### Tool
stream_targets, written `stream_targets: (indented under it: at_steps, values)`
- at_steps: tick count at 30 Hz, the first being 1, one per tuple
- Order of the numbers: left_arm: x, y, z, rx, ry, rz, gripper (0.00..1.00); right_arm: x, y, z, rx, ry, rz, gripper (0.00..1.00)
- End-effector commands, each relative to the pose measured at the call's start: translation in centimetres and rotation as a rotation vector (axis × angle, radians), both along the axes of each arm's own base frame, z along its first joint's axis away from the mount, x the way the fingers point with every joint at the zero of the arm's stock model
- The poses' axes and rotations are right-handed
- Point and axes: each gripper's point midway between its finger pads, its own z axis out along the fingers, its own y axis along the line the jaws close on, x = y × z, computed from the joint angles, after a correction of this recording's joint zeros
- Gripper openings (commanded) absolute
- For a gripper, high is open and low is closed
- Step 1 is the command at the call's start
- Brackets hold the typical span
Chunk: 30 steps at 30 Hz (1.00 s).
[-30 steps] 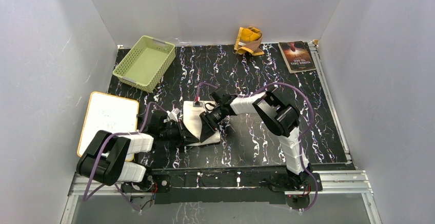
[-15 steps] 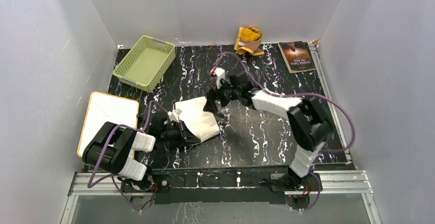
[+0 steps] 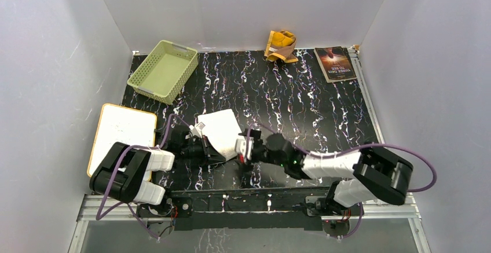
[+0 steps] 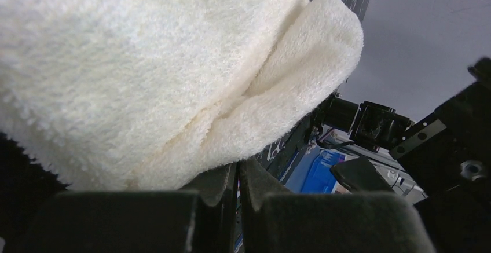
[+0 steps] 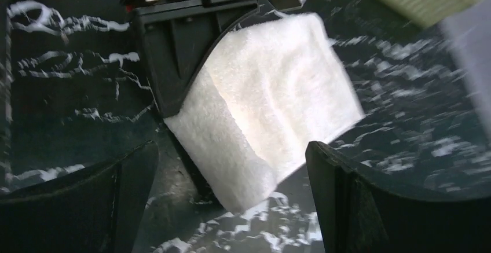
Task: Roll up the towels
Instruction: Roll the towel at the center of the board.
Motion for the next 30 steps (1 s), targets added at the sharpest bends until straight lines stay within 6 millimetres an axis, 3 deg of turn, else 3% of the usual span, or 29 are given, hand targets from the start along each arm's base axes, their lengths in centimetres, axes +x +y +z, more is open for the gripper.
stream_targets:
  at_steps: [1, 4, 10, 19, 20, 22, 30]
  values:
    - [0.4, 0.5, -0.2, 0.039, 0.002, 0.028, 0.0, 1.7, -2.5, 5.8, -0.104, -0.668, -0.097, 0.98]
    - [0.6, 0.4, 0.0, 0.032, -0.004, 0.025, 0.0, -0.1, -3.6, 3.2, -0.234, -0.78, -0.076, 0.97]
    - [0.8, -0.1, -0.2, 0.005, 0.01, 0.008, 0.0, -1.5, -2.5, 0.6, -0.32, -0.799, 0.018, 0.92]
    - [1.1, -0.3, 0.3, -0.006, 0.008, -0.008, 0.0, -2.5, -0.5, -1.7, -0.364, -0.782, 0.159, 0.8]
    - [1.1, -0.4, 0.4, -0.008, 0.006, -0.009, 0.0, -2.4, 0.6, -0.7, -0.333, -0.785, 0.16, 0.8]
    - [1.2, -0.4, 0.5, -0.011, 0.004, -0.011, 0.0, -2.7, 1.2, -0.8, -0.32, -0.759, 0.18, 0.79]
    - [1.1, -0.6, 0.5, -0.022, 0.008, -0.019, 0.0, -3.5, 2.1, -3.4, -0.369, -0.656, 0.257, 0.66]
